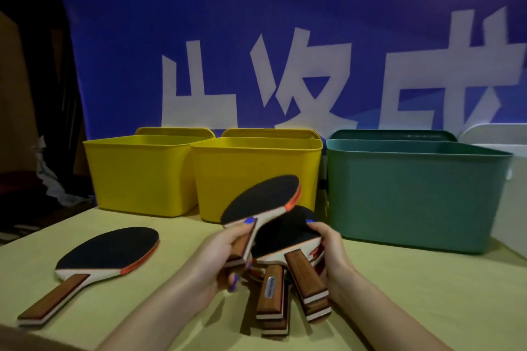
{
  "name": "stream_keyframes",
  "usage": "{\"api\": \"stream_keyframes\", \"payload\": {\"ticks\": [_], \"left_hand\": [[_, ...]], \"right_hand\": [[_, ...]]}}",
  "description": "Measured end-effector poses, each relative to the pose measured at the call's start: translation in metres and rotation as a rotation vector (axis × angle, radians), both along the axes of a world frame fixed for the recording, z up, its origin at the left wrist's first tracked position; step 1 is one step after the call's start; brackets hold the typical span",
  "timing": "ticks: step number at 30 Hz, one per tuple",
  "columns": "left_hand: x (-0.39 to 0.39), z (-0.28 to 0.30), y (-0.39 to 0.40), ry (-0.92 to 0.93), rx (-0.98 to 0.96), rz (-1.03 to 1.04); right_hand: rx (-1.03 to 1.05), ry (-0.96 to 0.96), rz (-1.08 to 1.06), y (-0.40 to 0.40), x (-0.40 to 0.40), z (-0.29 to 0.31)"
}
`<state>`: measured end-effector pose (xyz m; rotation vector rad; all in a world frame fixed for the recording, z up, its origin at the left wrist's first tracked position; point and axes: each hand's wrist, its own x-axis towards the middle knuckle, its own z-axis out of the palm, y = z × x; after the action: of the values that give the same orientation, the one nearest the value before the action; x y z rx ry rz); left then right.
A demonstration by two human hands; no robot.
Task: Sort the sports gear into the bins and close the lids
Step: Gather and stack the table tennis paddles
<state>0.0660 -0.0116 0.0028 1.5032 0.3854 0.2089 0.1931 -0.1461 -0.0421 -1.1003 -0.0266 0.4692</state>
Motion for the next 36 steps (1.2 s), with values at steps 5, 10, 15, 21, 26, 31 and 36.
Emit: {"api": "stream_keyframes", "payload": {"ticks": [5, 10, 15, 21, 26, 31, 36], "left_hand": [[0.012, -0.02, -0.017, 0.019, -0.068, -0.027], [0.014, -0.024, -0.016, -0.027, -0.074, -0.005], [0.011, -0.019, -0.022, 0.013, -0.027, -0.039], [0.001, -0.025, -0.025, -0.059, -0.008, 0.029], [-0.005, -0.022, -0.024, 0.0, -0.102, 0.04], [-0.007, -0.023, -0.023, 0.0, -0.099, 0.026], [0.0, -0.023, -0.029, 0.001, -0.037, 0.073]], "right_hand": [[0.027, -0.07, 0.005, 0.001, 0.003, -0.001], [0.007, -0.078, -0.002, 0.0, 0.004, -0.001], [0.019, -0.087, 0.006, -0.001, 0.002, 0.0], [0.003, -0.069, -0.011, -0.002, 0.003, -0.001], [-0.014, -0.058, -0.017, -0.002, 0.002, -0.002], [-0.024, -0.066, -0.003, -0.003, 0.003, -0.003], [-0.012, -0.07, -0.01, -0.002, 0.004, -0.002]]}}
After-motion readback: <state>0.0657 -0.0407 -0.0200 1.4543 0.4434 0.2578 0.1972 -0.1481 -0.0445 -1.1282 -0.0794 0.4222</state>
